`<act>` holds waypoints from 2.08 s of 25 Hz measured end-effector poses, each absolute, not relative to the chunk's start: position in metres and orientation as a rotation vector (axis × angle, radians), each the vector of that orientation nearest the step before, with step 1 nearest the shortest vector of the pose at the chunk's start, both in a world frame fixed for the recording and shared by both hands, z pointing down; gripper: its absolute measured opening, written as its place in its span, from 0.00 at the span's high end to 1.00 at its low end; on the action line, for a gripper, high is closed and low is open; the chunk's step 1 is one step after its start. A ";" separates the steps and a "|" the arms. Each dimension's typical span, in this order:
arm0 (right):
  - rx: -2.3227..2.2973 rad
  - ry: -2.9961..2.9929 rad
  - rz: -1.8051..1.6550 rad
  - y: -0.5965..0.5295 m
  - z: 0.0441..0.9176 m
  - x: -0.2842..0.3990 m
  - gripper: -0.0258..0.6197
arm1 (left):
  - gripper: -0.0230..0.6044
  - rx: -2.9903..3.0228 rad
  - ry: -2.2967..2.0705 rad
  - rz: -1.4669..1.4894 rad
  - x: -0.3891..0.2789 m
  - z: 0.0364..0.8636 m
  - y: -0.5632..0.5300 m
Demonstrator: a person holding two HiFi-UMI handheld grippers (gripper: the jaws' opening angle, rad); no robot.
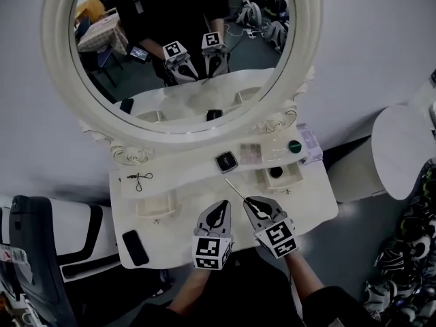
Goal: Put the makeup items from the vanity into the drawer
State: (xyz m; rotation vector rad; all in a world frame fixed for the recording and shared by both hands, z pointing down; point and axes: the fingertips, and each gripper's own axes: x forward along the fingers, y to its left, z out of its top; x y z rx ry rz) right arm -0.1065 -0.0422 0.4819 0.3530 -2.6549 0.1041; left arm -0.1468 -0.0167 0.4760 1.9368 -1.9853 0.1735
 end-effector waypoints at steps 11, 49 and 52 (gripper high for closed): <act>0.509 -2.589 0.000 -0.089 0.479 -0.052 0.89 | 0.94 2.089 -1.837 0.208 -0.099 0.478 -0.065; 0.126 -2.072 -0.536 -0.197 0.577 0.022 0.89 | 0.94 2.107 -1.661 0.339 -0.052 0.541 -0.171; 0.108 -2.061 -0.552 -0.203 0.581 0.020 0.89 | 0.94 2.095 -1.672 0.338 -0.053 0.544 -0.172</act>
